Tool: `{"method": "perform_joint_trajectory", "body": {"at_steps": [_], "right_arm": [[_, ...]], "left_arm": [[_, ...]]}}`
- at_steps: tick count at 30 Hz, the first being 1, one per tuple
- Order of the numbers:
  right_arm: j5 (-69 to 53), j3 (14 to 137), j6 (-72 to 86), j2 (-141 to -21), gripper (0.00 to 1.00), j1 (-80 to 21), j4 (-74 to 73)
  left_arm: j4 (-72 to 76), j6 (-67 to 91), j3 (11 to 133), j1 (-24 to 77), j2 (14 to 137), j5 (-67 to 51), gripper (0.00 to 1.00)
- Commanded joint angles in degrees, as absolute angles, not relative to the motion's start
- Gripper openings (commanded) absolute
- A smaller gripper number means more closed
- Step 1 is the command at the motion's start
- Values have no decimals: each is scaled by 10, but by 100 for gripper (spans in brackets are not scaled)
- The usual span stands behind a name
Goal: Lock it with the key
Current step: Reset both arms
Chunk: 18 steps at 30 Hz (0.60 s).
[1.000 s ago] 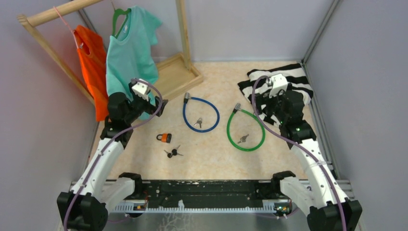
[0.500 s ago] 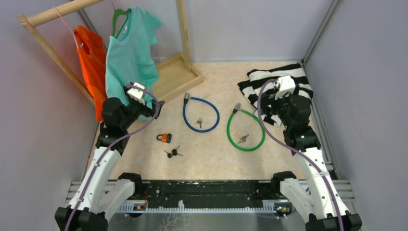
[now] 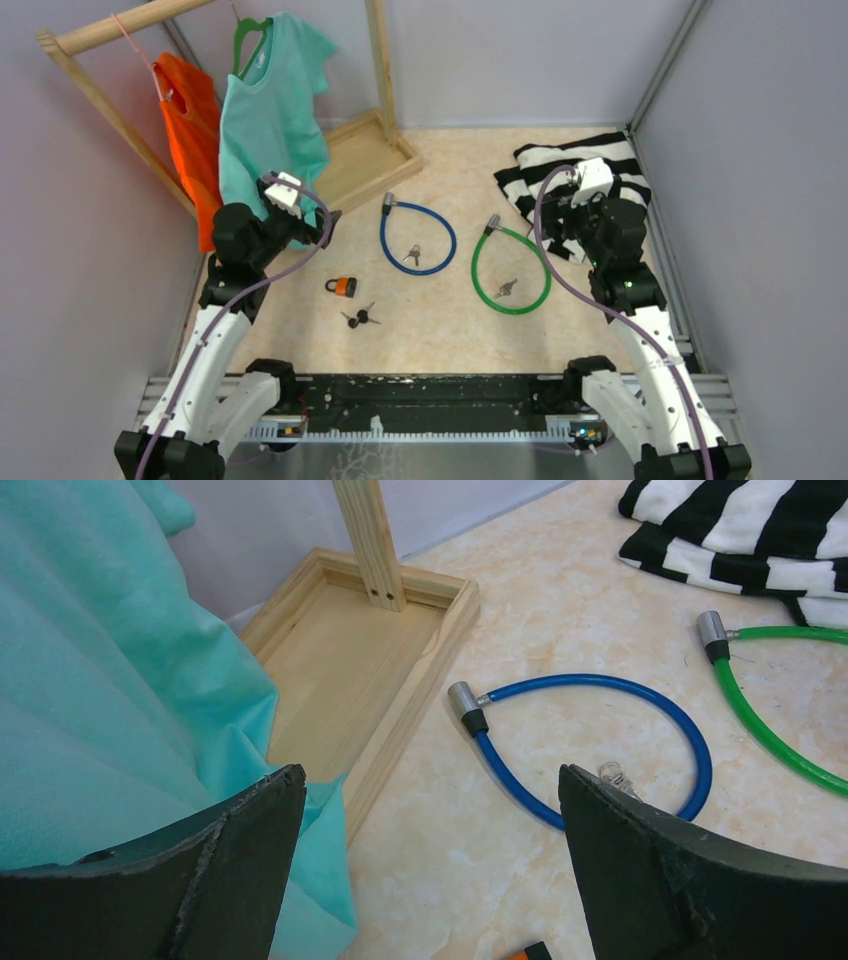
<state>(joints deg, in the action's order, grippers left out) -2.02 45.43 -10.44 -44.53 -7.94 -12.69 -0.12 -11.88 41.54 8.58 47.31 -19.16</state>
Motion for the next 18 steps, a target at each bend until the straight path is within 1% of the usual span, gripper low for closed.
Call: {"method": "perform_joint_trajectory", "body": {"at_steps": [1, 18], "right_arm": [[-26, 453, -107, -441, 99, -70, -97], [-29, 455, -102, -443, 99, -67, -98]], "left_arm": [[-3, -122, 416, 83, 461, -195, 100], [-9, -125, 416, 82, 474, -197, 100]]}}
